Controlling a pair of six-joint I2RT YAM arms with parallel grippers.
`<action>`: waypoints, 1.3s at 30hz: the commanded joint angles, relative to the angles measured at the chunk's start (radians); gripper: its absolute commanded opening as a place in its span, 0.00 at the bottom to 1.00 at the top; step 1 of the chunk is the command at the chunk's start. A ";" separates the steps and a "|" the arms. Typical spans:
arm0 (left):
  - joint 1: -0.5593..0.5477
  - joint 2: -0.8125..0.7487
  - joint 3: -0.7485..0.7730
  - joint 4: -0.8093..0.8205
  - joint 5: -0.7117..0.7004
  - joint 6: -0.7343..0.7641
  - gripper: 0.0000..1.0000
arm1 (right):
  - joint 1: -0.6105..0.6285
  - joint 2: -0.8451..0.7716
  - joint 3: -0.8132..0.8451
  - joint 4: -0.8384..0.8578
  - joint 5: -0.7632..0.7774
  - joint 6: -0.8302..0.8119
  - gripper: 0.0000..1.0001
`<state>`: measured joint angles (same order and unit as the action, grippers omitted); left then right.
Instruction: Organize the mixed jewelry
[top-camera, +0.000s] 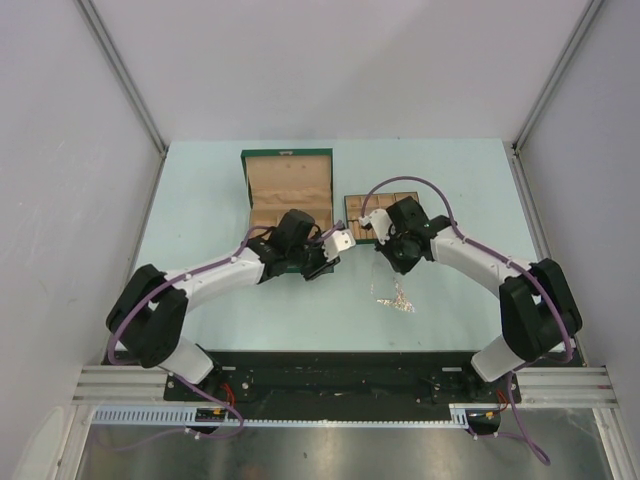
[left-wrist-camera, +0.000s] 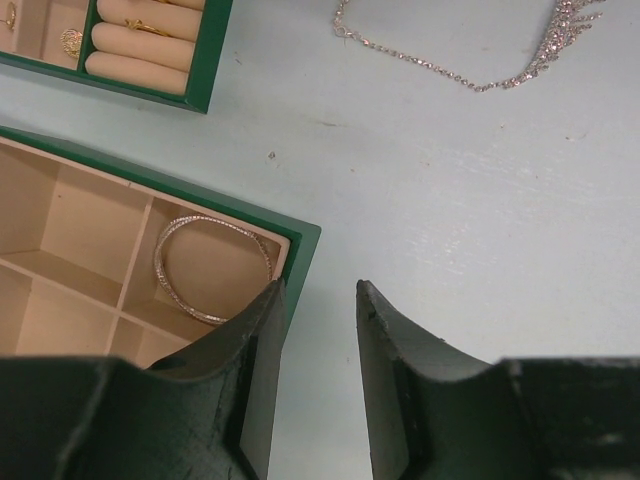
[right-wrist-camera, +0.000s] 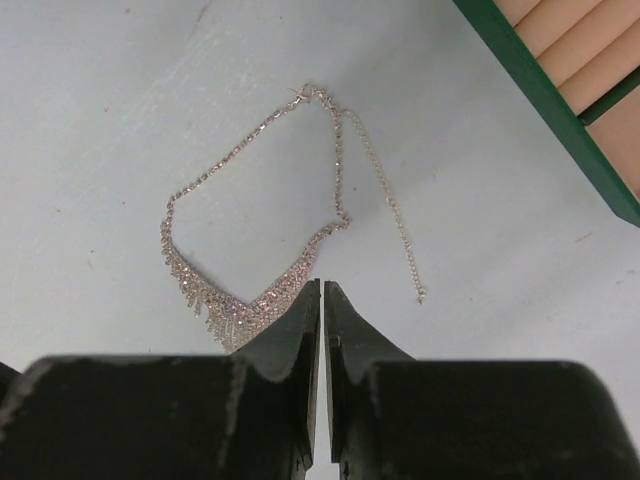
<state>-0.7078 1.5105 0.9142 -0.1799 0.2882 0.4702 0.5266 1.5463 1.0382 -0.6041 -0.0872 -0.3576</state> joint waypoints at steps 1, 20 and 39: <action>-0.002 0.001 0.025 0.051 0.040 -0.013 0.39 | 0.001 0.034 0.028 -0.019 -0.022 0.016 0.16; -0.004 -0.062 -0.040 0.054 0.012 -0.008 0.39 | -0.016 0.135 -0.009 0.036 -0.029 0.008 0.46; -0.004 -0.070 -0.034 0.039 0.014 -0.004 0.39 | -0.023 0.172 -0.035 0.044 -0.046 0.008 0.31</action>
<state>-0.7078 1.4788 0.8787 -0.1444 0.2924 0.4706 0.5083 1.6955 1.0119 -0.5804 -0.1211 -0.3496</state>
